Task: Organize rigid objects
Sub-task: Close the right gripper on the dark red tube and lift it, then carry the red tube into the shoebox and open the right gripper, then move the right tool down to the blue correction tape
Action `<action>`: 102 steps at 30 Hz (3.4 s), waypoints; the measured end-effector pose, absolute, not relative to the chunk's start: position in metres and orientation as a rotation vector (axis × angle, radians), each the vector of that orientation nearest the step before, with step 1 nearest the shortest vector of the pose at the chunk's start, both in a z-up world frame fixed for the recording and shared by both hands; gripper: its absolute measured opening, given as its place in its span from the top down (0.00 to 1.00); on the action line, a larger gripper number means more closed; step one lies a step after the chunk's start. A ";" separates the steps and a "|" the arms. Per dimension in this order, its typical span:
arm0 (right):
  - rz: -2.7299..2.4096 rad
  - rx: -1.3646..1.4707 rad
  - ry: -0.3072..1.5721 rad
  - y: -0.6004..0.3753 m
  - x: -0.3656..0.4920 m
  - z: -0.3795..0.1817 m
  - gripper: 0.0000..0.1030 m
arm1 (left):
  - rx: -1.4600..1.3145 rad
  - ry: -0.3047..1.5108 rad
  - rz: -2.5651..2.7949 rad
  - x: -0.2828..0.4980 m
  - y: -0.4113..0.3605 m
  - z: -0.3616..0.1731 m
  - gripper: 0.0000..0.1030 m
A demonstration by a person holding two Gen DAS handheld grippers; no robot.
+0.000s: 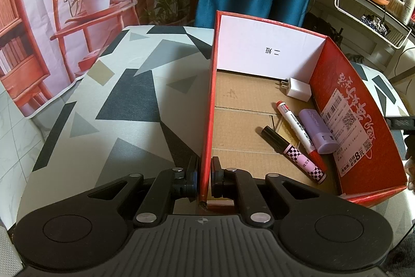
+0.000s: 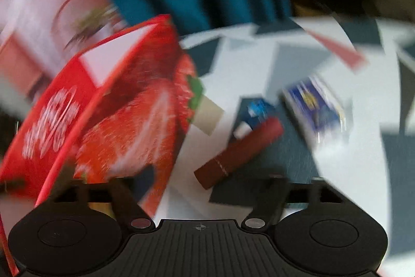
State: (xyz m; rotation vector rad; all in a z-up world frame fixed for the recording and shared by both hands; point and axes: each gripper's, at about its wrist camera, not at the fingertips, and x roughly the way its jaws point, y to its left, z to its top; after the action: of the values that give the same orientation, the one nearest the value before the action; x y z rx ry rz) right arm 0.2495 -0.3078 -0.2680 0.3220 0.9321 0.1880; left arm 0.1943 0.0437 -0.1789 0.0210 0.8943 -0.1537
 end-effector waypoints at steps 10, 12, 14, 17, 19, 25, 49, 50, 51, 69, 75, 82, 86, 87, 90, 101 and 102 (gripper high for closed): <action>0.337 -0.181 0.874 -0.297 0.262 -0.263 0.01 | 0.026 0.899 -0.149 0.194 0.043 -0.180 0.90; 0.342 -0.199 0.876 -0.295 0.266 -0.268 0.01 | 0.030 0.901 -0.148 0.195 0.042 -0.180 0.90; 0.354 -0.200 0.891 -0.295 0.273 -0.275 0.01 | 0.034 0.902 -0.146 0.195 0.042 -0.180 0.90; 0.360 -0.203 0.911 -0.297 0.279 -0.285 0.01 | 0.029 0.903 -0.147 0.194 0.042 -0.180 0.90; 0.356 -0.207 0.923 -0.299 0.281 -0.290 0.01 | 0.029 0.904 -0.146 0.195 0.042 -0.180 0.90; 0.346 -0.204 0.940 -0.302 0.286 -0.303 0.01 | 0.035 0.906 -0.144 0.195 0.040 -0.180 0.90; 0.359 -0.098 0.605 -0.290 0.231 -0.222 0.05 | 0.044 0.902 -0.147 0.195 0.040 -0.178 0.90; 0.361 -0.089 0.590 -0.289 0.230 -0.217 0.05 | 0.044 0.901 -0.148 0.195 0.040 -0.178 0.90; 0.362 -0.082 0.575 -0.289 0.228 -0.212 0.05 | 0.042 0.901 -0.148 0.195 0.041 -0.178 0.90; 0.411 -0.095 0.518 -0.225 0.253 -0.202 0.05 | 0.040 0.896 -0.151 0.195 0.041 -0.179 0.90; 0.377 -0.117 0.513 -0.211 0.259 -0.211 0.04 | 0.038 0.896 -0.151 0.195 0.041 -0.179 0.90; 0.349 -0.094 0.528 -0.213 0.261 -0.217 0.02 | 0.035 0.896 -0.151 0.195 0.040 -0.179 0.90; 0.333 -0.060 0.529 -0.216 0.259 -0.219 0.02 | 0.032 0.896 -0.153 0.195 0.040 -0.179 0.90; 0.328 -0.044 0.524 -0.218 0.257 -0.219 0.02 | 0.032 0.896 -0.154 0.195 0.040 -0.179 0.90; 0.307 0.001 0.510 -0.226 0.251 -0.219 0.02 | 0.033 0.897 -0.154 0.195 0.041 -0.179 0.90; 0.204 0.073 0.477 -0.255 0.240 -0.219 0.03 | 0.035 0.898 -0.153 0.195 0.042 -0.179 0.90; 0.191 0.082 0.471 -0.258 0.240 -0.219 0.04 | 0.035 0.898 -0.153 0.195 0.042 -0.179 0.90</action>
State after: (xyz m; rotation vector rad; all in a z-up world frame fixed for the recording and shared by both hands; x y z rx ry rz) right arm 0.2397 -0.2583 -0.2188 0.0816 0.4712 0.1907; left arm 0.1948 0.0420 -0.1792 0.0346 0.8981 -0.1533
